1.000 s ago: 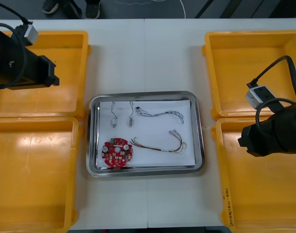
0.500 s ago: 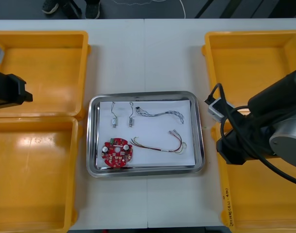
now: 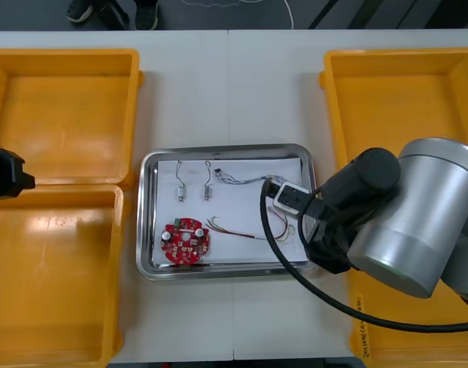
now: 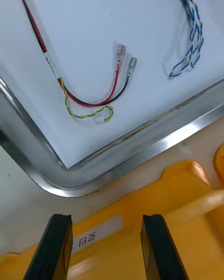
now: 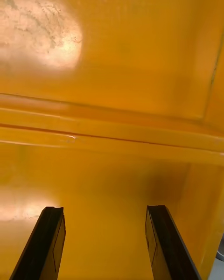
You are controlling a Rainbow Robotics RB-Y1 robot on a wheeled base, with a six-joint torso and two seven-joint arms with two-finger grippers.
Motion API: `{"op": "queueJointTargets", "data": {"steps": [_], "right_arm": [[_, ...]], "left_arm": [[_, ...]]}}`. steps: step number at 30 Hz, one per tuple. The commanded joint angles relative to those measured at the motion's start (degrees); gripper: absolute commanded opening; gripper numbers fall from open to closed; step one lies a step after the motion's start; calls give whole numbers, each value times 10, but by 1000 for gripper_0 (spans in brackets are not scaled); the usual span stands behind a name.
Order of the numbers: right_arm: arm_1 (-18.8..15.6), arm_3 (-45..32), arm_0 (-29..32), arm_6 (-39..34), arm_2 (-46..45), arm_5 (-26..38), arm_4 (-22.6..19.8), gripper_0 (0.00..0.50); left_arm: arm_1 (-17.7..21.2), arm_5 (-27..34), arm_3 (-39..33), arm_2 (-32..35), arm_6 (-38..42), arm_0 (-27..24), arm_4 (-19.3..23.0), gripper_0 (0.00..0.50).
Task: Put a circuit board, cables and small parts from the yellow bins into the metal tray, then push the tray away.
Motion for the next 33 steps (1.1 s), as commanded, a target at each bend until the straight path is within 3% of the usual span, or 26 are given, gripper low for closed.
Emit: {"op": "queueJointTargets", "data": {"steps": [1,7,19,33], "right_arm": [[7,-3,-29,50,52,2,17,426],[18,21,-52,59,102,2,25,428],[74,82,-89,85,146,-27,43,427],[84,97,-105,103,206,-68,45,427]], "left_arm": [[26,4,-24,21,-68,22,-5,500],[25,4,-23,38,-94,40,-10,500],[25,4,-11,43,-99,57,-17,500],[25,4,9,43,-110,57,-12,500]]}}
